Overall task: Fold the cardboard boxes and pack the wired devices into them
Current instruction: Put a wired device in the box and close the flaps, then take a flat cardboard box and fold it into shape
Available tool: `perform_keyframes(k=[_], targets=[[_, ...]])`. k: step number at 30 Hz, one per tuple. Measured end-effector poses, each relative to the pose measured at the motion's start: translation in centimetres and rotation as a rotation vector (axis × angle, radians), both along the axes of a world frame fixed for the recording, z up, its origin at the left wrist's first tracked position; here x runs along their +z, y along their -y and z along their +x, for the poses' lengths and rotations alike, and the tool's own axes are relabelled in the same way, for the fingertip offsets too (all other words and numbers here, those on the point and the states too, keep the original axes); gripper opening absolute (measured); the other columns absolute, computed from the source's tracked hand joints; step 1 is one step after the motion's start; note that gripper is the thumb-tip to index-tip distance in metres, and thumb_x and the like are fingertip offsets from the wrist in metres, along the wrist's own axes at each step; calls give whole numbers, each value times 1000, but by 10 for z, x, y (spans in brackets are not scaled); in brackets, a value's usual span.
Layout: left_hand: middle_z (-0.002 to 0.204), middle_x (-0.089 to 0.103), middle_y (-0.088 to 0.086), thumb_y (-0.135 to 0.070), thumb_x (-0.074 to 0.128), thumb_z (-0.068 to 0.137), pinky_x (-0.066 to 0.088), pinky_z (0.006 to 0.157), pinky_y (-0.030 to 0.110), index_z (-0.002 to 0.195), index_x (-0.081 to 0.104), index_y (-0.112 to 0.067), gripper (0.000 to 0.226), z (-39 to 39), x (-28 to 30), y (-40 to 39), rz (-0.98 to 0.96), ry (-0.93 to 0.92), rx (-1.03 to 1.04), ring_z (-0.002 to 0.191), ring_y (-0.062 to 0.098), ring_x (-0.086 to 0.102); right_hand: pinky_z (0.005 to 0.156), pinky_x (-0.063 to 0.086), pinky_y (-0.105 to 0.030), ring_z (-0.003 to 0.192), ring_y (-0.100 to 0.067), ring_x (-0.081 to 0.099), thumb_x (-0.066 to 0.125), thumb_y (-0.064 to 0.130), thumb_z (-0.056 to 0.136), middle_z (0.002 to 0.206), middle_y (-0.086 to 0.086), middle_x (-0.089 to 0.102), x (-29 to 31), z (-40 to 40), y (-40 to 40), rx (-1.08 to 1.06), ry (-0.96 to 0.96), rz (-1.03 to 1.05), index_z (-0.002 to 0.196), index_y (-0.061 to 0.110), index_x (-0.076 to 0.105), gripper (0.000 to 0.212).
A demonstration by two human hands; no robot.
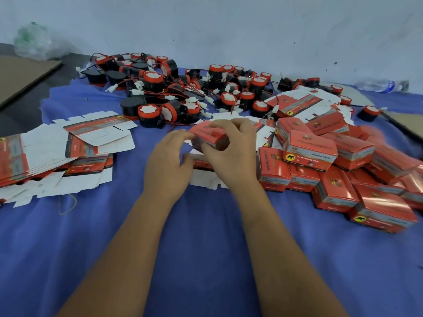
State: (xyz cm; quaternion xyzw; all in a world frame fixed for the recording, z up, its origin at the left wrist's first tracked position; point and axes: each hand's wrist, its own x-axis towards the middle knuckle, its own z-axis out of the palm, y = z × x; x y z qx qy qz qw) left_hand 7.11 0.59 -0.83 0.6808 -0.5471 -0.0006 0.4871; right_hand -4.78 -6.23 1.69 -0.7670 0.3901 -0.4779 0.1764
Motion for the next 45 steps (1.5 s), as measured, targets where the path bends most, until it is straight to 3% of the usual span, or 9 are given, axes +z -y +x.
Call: perform_keyframes(k=[4,8,17,22,27,30,39,42,45], targets=[[128,61,3,1,54,90,36,86,21,121,64,-13,36,1,-4,2,76,32,-34,117,21,53,82,37,-11,106,-17,43,75,26,74,112,2,45,16,-28,-13,-183,113,-133,103,22,66,31],[116,66,1,-5,54,93,44,88,31,106,72,-16,25,2,-8,5,171,20,-85,108,19,56,90,44,-38,102,-17,48,71,27,76,108,3,50,20,-67,-16,-290,70,-86,100,19,66,26],[123,63,-6,-19,58,91,44,91,32,120,67,-24,31,-1,-9,5,328,137,-126,113,16,54,108,16,-48,135,-31,29,71,32,82,135,-7,45,16,-92,-4,-707,-206,-21,104,22,65,25],[134,58,0,-33,60,92,39,102,40,132,60,-24,41,0,-8,6,398,183,60,124,26,47,89,40,-42,107,-29,53,60,9,84,114,-8,59,28,-57,-19,-301,-259,-210,107,13,65,24],[114,69,7,-13,56,90,50,91,44,123,66,-22,36,7,-7,7,334,-109,68,107,27,58,97,44,-47,115,-35,49,54,43,87,125,-12,52,22,2,-20,2,-842,437,129,18,48,50],[116,68,0,-13,56,92,49,88,31,117,68,-23,30,10,-6,7,244,-316,73,106,17,60,103,39,-51,121,-38,45,55,50,87,132,-16,49,11,24,-12,44,-946,473,132,18,45,56],[95,73,-8,9,49,82,58,83,36,102,71,-25,46,14,1,6,-35,-632,87,92,14,69,102,39,-35,118,-27,42,69,24,74,126,-5,43,-17,19,-4,172,-463,322,137,18,45,68],[103,74,-7,12,52,86,55,85,25,108,72,-21,44,17,3,6,-176,-835,61,96,8,68,74,37,-3,101,-13,49,64,5,77,115,3,50,-23,10,-3,163,-196,337,124,15,58,49],[106,73,-3,5,57,93,54,87,26,119,70,-14,35,20,6,5,-261,-1023,34,98,11,66,62,39,-3,80,-2,56,61,11,88,91,10,65,-24,6,-2,144,-17,387,101,17,72,18]])
